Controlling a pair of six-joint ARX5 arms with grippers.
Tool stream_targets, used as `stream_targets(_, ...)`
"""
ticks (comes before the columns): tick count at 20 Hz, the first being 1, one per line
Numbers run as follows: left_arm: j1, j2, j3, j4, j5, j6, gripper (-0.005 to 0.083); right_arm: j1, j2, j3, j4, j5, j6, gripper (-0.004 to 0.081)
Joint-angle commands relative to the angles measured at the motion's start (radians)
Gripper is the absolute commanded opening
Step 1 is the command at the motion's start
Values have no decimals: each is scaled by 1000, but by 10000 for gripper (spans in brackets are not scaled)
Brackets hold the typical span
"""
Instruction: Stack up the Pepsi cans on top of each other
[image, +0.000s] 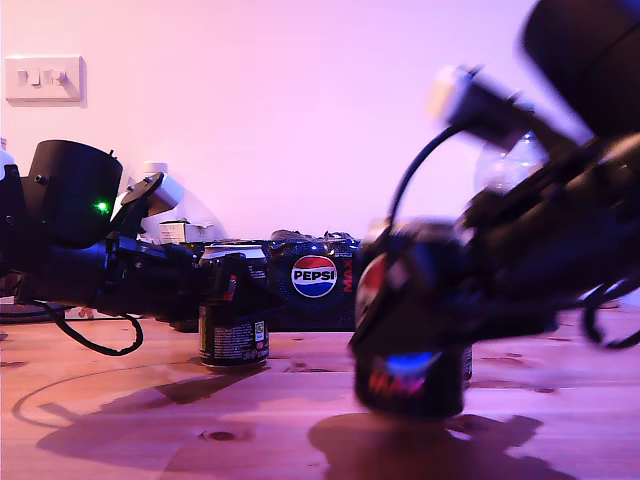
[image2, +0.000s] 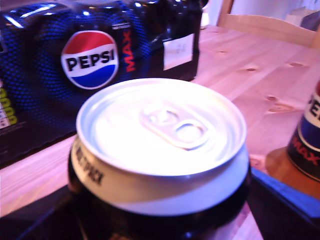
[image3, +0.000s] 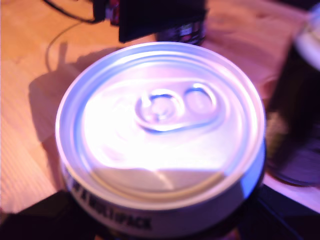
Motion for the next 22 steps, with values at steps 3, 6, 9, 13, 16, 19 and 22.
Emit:
stream_targets(3, -6, 13, -6, 7, 4, 5, 785, 39, 51, 77, 35, -34, 0, 521)
stream_targets(6, -5, 7, -6, 7, 4, 5, 785, 90, 99, 86, 79, -40, -13, 521)
stream_targets(9, -5, 6, -6, 1, 4, 4, 785, 139, 141, 86, 135, -14, -91, 522)
stream_targets(13, -5, 6, -6, -2, 4, 4, 785, 142, 219, 86, 206, 35, -135, 522)
stream_targets(16, -5, 6, -6, -3, 4, 4, 785, 141, 262, 86, 270, 42, -132, 522)
stream_targets(19, -5, 6, -6, -3, 4, 4, 785, 142, 262, 86, 296, 42, -129, 522)
stream_targets(22, -5, 6, -6, -3, 4, 4, 785, 142, 257, 86, 303, 39, -124, 523)
